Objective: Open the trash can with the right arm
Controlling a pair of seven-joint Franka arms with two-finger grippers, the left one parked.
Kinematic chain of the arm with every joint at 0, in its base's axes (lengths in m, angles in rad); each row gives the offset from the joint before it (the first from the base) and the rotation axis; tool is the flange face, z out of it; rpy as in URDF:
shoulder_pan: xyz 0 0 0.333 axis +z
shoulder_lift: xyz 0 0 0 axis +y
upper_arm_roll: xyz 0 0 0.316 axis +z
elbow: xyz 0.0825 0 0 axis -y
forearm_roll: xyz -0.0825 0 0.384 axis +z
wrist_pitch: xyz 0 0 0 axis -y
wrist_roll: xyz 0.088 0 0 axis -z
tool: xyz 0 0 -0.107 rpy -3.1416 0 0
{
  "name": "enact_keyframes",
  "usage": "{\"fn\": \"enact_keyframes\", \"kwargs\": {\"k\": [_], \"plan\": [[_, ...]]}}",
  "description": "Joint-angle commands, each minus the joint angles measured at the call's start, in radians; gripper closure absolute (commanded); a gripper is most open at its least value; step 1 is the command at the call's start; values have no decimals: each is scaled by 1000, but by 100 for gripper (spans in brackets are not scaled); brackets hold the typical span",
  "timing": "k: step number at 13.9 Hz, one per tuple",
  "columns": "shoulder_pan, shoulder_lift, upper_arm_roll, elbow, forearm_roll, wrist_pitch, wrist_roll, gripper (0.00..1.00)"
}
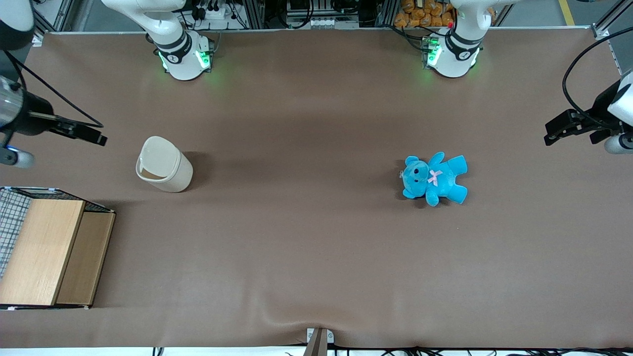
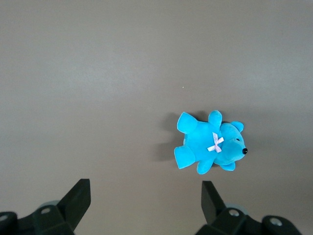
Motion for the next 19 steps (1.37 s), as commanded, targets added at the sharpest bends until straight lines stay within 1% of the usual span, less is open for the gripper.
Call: {"fn": "enact_keyframes", "kwargs": {"k": [1, 3, 5, 8, 12, 16, 19], "plan": [[-26, -7, -5, 37, -9, -15, -85, 0], [-29, -36, -26, 37, -11, -23, -93, 0], [-29, -47, -37, 37, -20, -27, -160, 0], [-29, -70, -58, 37, -19, -64, -159, 0], [-26, -56, -57, 72, -23, -63, -168, 0], [-30, -44, -60, 65, -23, -67, -168, 0], [-27, -41, -58, 69, -46, -66, -167, 0]]}}
